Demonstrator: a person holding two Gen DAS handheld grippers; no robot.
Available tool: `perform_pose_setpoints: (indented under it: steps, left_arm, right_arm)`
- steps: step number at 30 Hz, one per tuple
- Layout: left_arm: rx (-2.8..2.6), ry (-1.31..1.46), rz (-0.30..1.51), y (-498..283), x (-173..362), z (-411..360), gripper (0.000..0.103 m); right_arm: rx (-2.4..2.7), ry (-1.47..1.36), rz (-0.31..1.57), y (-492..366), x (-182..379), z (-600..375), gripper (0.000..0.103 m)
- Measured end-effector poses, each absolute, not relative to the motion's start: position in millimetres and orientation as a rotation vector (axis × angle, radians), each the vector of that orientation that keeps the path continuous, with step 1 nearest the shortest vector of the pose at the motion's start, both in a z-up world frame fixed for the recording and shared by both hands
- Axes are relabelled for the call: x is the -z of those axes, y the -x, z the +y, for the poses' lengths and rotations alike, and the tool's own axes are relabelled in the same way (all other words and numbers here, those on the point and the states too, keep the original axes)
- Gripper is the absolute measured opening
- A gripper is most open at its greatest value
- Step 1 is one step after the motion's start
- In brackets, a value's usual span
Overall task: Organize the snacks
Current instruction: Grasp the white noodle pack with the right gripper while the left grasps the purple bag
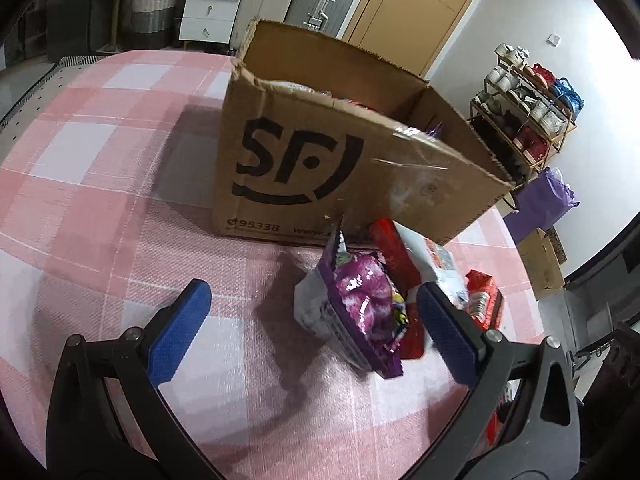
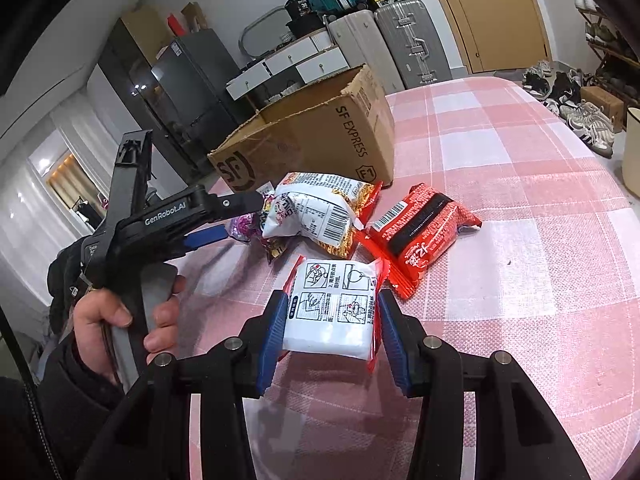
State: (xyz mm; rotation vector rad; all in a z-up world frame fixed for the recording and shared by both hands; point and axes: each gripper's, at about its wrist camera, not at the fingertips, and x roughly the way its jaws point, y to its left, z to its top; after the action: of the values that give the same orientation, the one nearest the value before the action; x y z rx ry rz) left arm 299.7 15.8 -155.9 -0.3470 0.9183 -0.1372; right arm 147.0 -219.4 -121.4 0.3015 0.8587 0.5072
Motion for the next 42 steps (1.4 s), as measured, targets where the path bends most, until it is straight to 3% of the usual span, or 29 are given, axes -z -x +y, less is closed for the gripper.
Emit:
perform_pose_setpoints:
  steps: [5,8,11,13,18,29,42]
  left_arm:
    - [0.138,0.379,0.921,-317,167,18,0.100]
    - [0.159,0.387,0.921,-323,170,15,0.093]
    - [0.190,0.382,0.897,-326,166,10,0.068]
    - [0.227,0.369,0.888,-328,162,2,0.045]
    - [0.250,0.338,0.889,-326,156,-10,0.033]
    - [0.238,0.311,0.850,-310,140,-24,0.030]
    - [0.225,0.291,0.780,-242,101,17,0.030]
  right_arm:
    - [-0.507,-0.302,0.864,-149,123,-220,0.045]
    - [-0.507,-0.304,0.865,-150,124,-221,0.046]
    - [-0.507,-0.303,0.867,-151,124,-221,0.046]
    - [-0.508,-0.302,0.866,-150,123,-221,0.046]
    - [-0.505,-0.299,0.862,-149,120,-221,0.046]
    - [-0.501,-0.283,0.845,-143,112,-219,0.046]
    - [-0.514,-0.272,0.797,-130,92,-216,0.046]
